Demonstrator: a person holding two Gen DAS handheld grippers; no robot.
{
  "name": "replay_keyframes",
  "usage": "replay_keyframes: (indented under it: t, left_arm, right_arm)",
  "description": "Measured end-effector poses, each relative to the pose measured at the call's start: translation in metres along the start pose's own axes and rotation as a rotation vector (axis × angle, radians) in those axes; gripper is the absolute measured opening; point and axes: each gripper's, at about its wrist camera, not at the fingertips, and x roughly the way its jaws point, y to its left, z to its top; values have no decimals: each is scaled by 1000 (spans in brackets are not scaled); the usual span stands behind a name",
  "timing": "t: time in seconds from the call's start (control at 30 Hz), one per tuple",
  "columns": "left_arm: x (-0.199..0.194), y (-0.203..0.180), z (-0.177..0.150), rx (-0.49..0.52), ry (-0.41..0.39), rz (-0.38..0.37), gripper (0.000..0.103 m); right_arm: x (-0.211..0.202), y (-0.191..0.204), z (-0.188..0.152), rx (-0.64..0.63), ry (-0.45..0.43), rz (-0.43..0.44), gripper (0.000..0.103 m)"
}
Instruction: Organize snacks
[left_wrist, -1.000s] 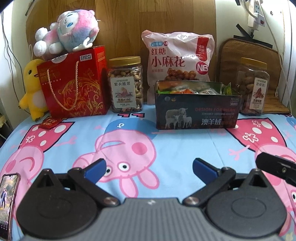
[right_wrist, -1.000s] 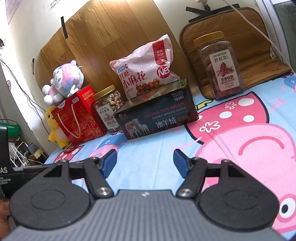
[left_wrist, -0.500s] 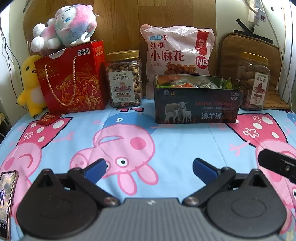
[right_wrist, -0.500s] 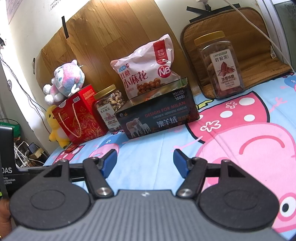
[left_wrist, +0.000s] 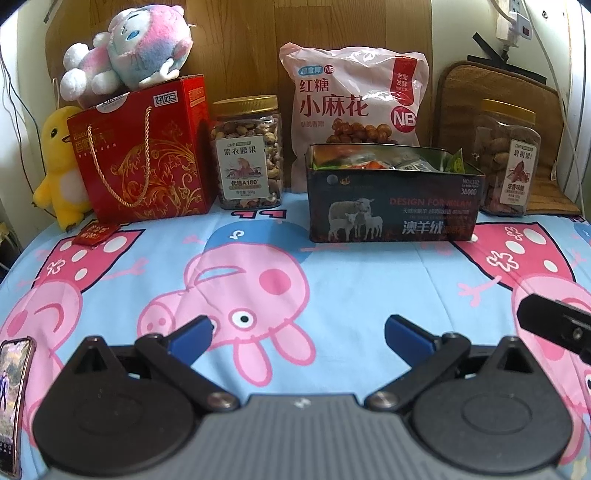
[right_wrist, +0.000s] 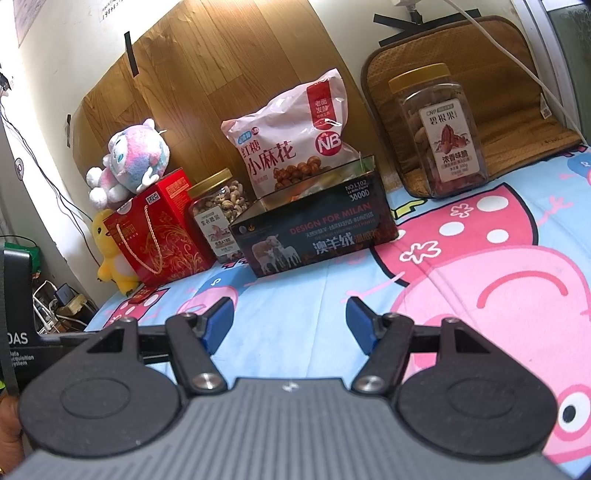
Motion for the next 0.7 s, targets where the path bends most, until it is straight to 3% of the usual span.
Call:
replay_keyframes:
  t: [0.7]
  left_arm:
    - [0, -3, 0, 19, -3, 13, 103]
  right_arm:
    - [0, -1, 0, 1, 2, 0, 69]
